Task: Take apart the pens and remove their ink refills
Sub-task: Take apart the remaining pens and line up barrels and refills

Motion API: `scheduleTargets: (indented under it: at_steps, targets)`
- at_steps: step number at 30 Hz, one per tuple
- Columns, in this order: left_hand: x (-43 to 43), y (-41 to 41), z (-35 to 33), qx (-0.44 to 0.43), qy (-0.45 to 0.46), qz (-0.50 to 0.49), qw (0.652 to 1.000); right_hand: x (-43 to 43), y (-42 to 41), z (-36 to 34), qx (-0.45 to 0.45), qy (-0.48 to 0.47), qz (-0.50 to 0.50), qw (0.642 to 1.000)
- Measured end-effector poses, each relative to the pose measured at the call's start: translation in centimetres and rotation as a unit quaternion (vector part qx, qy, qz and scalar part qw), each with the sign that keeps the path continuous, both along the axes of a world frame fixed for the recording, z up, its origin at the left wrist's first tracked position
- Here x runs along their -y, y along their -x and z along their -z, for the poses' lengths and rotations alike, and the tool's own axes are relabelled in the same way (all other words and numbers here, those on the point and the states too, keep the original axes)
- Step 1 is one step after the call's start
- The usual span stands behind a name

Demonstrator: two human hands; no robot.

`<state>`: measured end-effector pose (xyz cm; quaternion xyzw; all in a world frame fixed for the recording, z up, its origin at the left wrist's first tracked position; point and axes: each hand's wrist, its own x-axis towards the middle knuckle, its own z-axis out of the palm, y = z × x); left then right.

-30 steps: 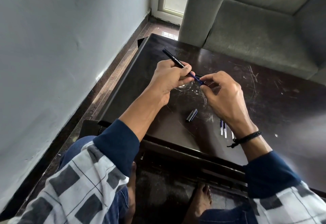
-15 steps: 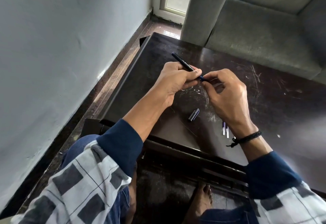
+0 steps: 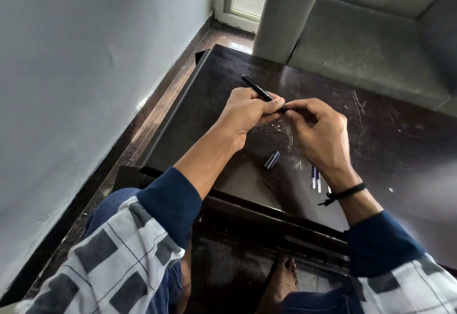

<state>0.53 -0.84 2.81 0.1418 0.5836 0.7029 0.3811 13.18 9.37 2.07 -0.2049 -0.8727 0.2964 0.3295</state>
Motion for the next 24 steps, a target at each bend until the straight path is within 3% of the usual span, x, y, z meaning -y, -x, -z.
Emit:
scheduleTargets:
  at_steps: [24]
  targets:
    - [-0.12, -0.06, 0.20, -0.004, 0.004, -0.027, 1.000, 0.08, 0.20, 0.20, 0.050, 0.006, 0.010, 0.999]
